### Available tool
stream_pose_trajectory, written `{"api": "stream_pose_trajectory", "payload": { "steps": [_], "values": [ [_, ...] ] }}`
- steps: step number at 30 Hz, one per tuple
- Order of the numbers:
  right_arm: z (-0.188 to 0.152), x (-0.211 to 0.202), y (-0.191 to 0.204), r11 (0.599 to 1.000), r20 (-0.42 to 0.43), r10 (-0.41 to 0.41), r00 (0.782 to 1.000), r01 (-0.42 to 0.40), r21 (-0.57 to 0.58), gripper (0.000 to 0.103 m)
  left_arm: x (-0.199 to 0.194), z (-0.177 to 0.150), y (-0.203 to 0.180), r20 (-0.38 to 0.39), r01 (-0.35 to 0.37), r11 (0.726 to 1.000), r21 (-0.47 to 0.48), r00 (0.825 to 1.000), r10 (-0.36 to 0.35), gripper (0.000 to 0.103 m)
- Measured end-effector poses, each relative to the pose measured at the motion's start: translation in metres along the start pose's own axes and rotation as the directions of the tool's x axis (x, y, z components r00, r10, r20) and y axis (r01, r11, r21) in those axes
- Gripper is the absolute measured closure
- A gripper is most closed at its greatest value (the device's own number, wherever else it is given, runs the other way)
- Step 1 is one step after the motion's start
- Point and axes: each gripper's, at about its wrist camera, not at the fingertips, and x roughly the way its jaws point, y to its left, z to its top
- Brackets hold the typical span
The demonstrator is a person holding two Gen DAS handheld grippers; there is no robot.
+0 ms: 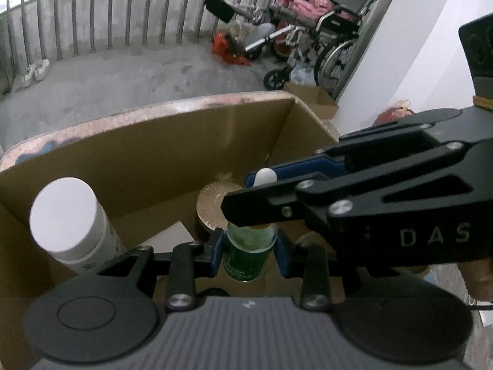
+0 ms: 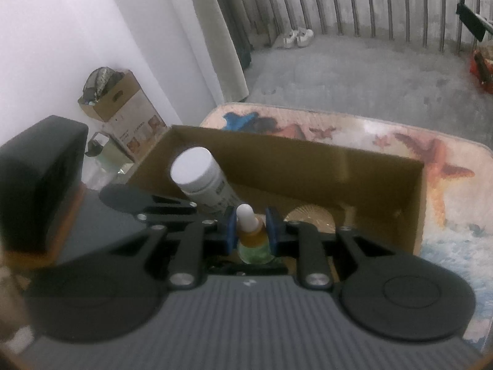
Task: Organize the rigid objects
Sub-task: 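Lower the dropper bottle into the box and open the right tool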
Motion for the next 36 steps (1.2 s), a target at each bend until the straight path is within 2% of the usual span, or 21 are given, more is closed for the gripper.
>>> {"api": "stream_pose_trajectory", "payload": {
  "steps": [1,4,5,9,18,20,23,30,32,34,36],
  "values": [
    [0.000,0.003,-0.002,1.000,-0.006,0.002,1.000,-0.002,0.002,0.084,0.002,0.000,0.002,-0.005,-0.004,1.000,-0.002,1.000,0.004,0.066],
    [-0.003,0.010,-0.006,1.000,-0.028,-0.003,1.000,0.003,0.003,0.084,0.000,0.001,0.007,-0.003,-0.026,0.999,-0.024,1.000,0.026,0.051],
    [-0.004,0.012,-0.009,1.000,-0.036,-0.005,0.999,0.005,0.004,0.084,-0.001,0.002,0.009,-0.001,-0.026,0.999,-0.034,1.000,0.026,0.048],
    [-0.005,0.016,-0.018,1.000,-0.046,0.005,0.999,-0.004,0.026,0.091,0.000,0.007,0.013,-0.014,-0.022,0.998,-0.052,1.000,0.021,0.048],
    [-0.001,0.016,-0.014,1.000,-0.041,0.012,0.999,-0.011,0.019,0.089,-0.008,0.006,0.015,0.002,-0.021,0.998,-0.064,1.000,0.021,0.046],
    [0.000,0.014,-0.014,1.000,-0.031,0.014,0.999,-0.013,0.023,0.089,-0.008,0.009,0.013,0.015,-0.025,0.998,-0.058,1.000,0.026,0.041],
    [0.001,0.007,-0.014,0.999,-0.009,0.015,1.000,-0.015,0.032,0.089,-0.016,0.008,0.011,0.036,-0.034,0.998,-0.050,0.999,0.036,0.040],
    [-0.011,-0.042,0.000,0.998,0.076,0.008,0.997,-0.013,0.067,0.089,-0.062,-0.002,-0.009,0.117,-0.070,0.997,-0.014,0.991,0.071,0.032],
    [-0.019,-0.065,0.008,0.997,0.116,0.003,0.993,-0.012,0.078,0.089,-0.086,-0.010,-0.021,0.164,-0.092,0.996,0.009,0.983,0.089,0.024],
    [-0.033,-0.093,0.020,0.996,0.167,-0.004,0.986,-0.012,0.090,0.084,-0.113,-0.022,-0.031,0.216,-0.117,0.993,0.012,0.970,0.112,0.014],
    [-0.050,-0.119,0.031,0.994,0.215,-0.014,0.976,-0.008,0.105,0.072,-0.138,-0.037,-0.042,0.268,-0.150,0.989,0.003,0.953,0.144,0.006]
  ]
}}
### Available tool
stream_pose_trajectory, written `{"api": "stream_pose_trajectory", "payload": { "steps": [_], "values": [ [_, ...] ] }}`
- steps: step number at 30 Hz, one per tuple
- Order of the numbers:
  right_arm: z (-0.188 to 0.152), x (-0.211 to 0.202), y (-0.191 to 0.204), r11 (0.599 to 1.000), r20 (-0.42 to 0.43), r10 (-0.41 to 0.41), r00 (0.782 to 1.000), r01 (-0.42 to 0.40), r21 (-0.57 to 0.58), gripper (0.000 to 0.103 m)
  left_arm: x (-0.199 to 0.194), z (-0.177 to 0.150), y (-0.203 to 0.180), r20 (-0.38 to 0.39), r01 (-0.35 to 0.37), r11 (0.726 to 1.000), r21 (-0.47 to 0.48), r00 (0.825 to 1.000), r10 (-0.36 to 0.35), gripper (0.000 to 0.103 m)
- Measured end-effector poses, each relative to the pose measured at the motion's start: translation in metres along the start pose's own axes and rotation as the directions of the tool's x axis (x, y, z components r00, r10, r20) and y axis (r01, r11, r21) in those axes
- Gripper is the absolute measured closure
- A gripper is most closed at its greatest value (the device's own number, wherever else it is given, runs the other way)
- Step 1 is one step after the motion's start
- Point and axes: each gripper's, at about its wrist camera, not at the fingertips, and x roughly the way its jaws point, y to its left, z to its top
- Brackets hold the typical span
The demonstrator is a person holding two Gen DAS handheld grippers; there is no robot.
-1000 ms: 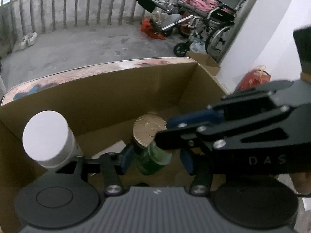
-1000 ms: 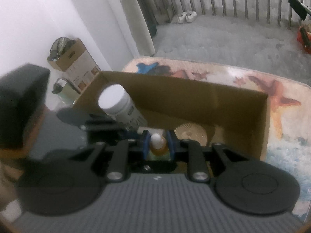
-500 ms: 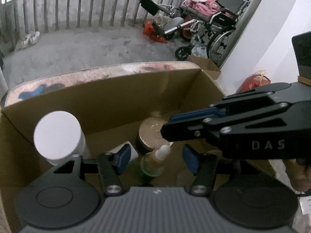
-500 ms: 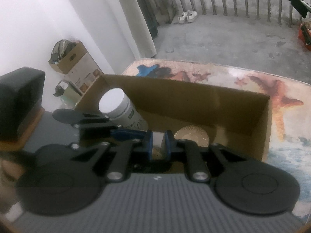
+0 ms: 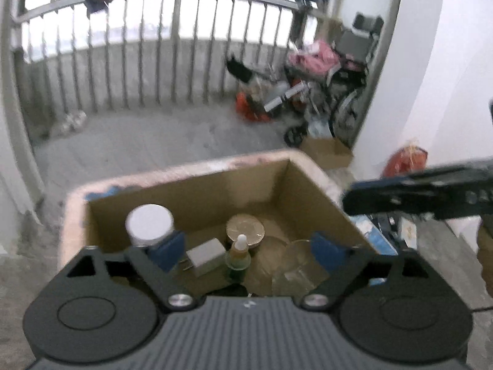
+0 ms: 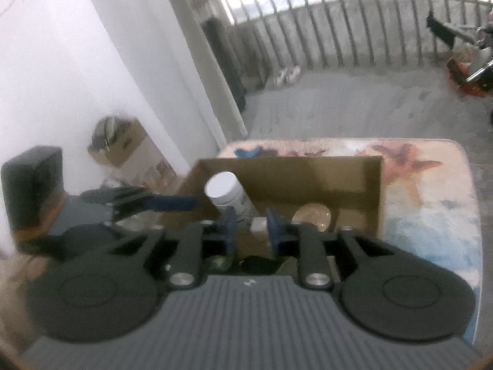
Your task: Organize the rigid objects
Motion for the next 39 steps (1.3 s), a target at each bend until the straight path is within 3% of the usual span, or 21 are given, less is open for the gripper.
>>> {"api": "stream_pose_trajectory", "payload": {
  "steps": [1,3,4,6,8,10,12,18,23,26,39],
  "values": [
    [-0.008,-0.013,0.006,1.000,0.025,-0.006,1.000,0.006,0.006,0.068,-0.012,-0.005,-0.003,0.019,-0.017,1.000,-0.002,1.000,0.017,0.002],
    [-0.031,-0.038,0.018,0.999,0.069,-0.032,0.997,0.031,0.011,0.049,-0.036,-0.017,-0.007,0.057,-0.052,0.999,-0.016,0.997,0.053,0.000],
    [-0.045,-0.047,0.025,0.999,0.087,-0.048,0.995,0.048,0.005,0.045,-0.043,-0.023,-0.008,0.063,-0.057,0.998,-0.026,0.996,0.058,0.000],
    [-0.071,-0.058,0.036,0.996,0.111,-0.084,0.990,0.085,-0.003,0.027,-0.054,-0.040,-0.007,0.054,-0.046,0.997,-0.063,0.997,0.050,0.000],
    [-0.096,-0.064,0.045,0.991,0.131,-0.132,0.982,0.133,0.002,0.015,-0.056,-0.053,-0.002,0.028,-0.061,0.991,-0.118,0.998,0.064,0.000],
    [-0.118,-0.065,0.053,0.983,0.148,-0.183,0.972,0.183,0.016,0.014,-0.055,-0.067,0.000,-0.008,-0.124,0.979,-0.164,0.992,0.124,0.000],
    [-0.134,-0.064,0.061,0.972,0.164,-0.235,0.958,0.232,0.032,0.001,-0.052,-0.077,0.002,-0.035,-0.200,0.963,-0.178,0.980,0.197,0.000],
    [-0.165,-0.034,0.094,0.897,0.185,-0.425,0.886,0.440,-0.045,0.001,-0.051,-0.094,0.001,-0.043,-0.352,0.923,-0.155,0.936,0.350,0.000],
    [-0.168,-0.019,0.107,0.865,0.174,-0.479,0.861,0.496,-0.076,0.001,-0.056,-0.101,-0.009,-0.010,-0.370,0.918,-0.142,0.928,0.373,0.000],
    [-0.163,-0.012,0.105,0.865,0.165,-0.486,0.858,0.500,-0.050,0.001,-0.061,-0.105,-0.012,-0.004,-0.327,0.933,-0.151,0.944,0.330,0.000],
    [-0.154,-0.006,0.092,0.872,0.152,-0.484,0.862,0.489,0.003,0.001,-0.058,-0.099,-0.018,-0.011,-0.340,0.932,-0.127,0.940,0.341,0.001]
  ]
}}
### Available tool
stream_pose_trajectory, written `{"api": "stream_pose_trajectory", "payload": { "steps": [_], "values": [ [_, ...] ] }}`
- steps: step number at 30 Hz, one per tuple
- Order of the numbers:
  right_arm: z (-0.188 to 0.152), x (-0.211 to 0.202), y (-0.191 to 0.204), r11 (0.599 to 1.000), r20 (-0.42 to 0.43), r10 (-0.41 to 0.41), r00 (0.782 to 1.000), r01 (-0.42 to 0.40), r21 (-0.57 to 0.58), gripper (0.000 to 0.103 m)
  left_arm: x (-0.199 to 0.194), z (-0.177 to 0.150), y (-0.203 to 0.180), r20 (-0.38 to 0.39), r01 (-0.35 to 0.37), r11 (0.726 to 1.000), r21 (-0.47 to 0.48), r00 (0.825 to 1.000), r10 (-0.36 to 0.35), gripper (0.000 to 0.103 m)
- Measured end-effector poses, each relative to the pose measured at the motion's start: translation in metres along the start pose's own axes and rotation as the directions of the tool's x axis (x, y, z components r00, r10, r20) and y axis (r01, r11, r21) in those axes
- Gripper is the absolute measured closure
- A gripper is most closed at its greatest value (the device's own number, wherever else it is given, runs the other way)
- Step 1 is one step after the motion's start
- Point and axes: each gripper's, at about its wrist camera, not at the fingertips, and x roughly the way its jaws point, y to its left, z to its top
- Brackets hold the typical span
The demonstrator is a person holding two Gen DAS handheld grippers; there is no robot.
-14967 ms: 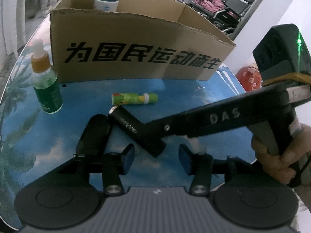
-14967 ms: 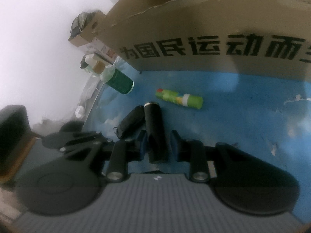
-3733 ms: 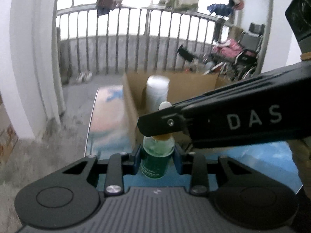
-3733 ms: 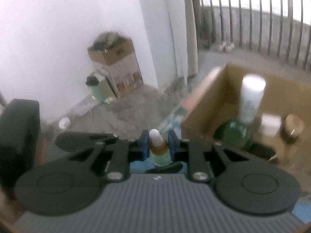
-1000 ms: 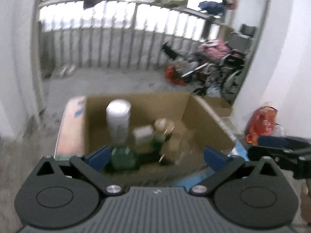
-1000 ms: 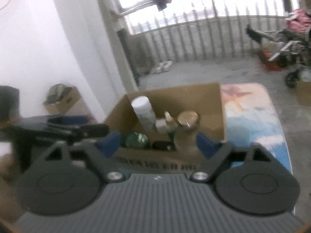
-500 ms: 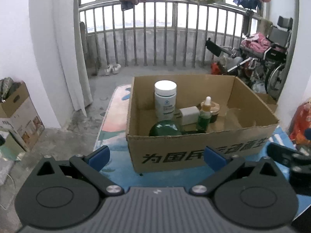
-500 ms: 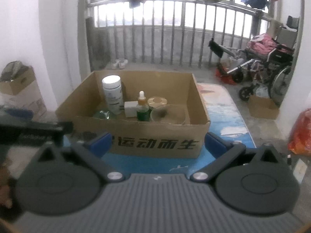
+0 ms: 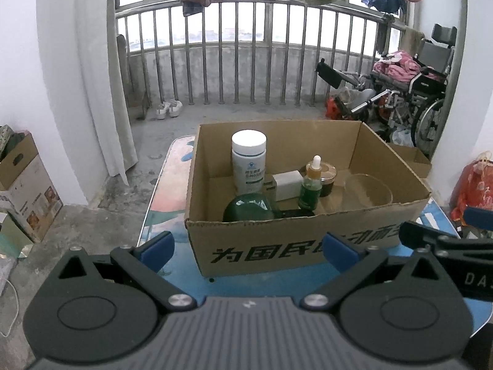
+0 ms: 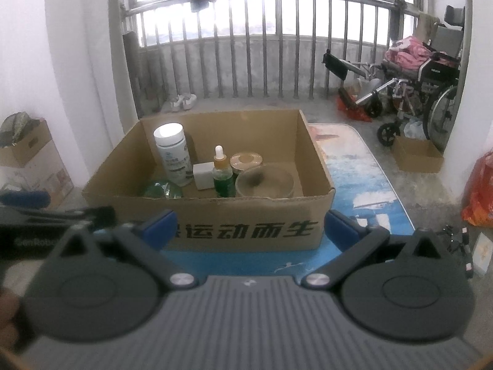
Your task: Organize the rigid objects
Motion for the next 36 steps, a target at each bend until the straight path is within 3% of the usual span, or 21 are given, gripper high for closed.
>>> {"api": "stream_pose_trajectory", "payload": {
  "steps": [36],
  "values": [
    [0.005,0.015,-0.009,1.000,-0.023,-0.004,1.000,0.005,0.004,0.001,0.022,0.008,-0.006,-0.028,-0.001,1.000,-0.001,1.000,0.001,0.004]
  ]
}}
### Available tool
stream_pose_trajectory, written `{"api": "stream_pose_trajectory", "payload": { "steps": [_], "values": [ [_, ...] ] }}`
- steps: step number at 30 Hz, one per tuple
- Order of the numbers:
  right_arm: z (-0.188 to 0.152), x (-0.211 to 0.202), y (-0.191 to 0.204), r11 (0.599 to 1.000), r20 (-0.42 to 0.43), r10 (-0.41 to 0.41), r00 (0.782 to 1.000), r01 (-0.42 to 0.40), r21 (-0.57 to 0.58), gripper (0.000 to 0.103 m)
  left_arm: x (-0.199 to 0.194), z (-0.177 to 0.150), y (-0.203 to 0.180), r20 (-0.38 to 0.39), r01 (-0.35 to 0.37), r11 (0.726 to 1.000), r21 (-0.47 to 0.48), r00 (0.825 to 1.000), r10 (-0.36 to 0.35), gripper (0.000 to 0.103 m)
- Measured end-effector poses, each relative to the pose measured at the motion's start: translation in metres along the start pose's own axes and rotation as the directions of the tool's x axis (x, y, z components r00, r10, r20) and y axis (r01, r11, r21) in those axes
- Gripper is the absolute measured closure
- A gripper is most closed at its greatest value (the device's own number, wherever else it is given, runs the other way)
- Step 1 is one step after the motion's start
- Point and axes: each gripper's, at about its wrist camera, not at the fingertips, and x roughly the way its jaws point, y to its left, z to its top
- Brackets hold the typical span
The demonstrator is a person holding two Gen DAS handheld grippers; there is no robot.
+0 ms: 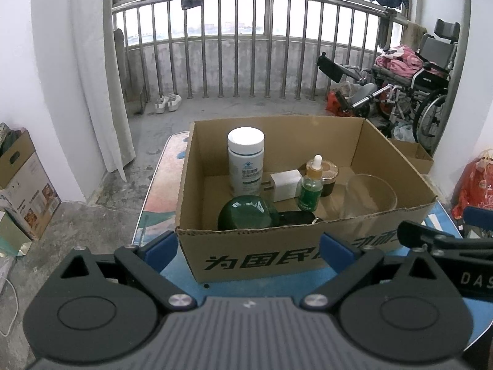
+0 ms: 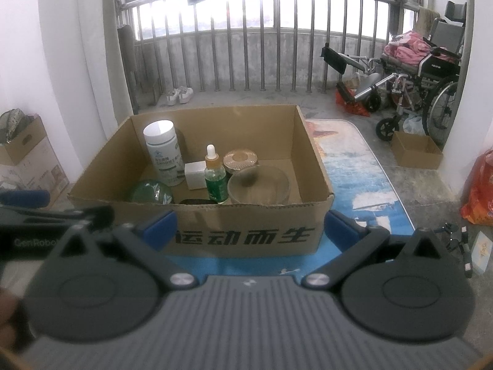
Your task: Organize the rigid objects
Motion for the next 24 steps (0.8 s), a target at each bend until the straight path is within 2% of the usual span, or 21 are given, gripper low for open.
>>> {"api": "stream_pose_trajectory", "payload": {
  "steps": [24],
  "values": [
    [0.0025,0.0013,0.0001,1.000,0.000,0.000,1.000,0.000,-0.002,0.001,-0.0007,0.0003,0.0005,0.001,0.001,1.000,0.000,1.000,-0.001,0.004]
  ]
}}
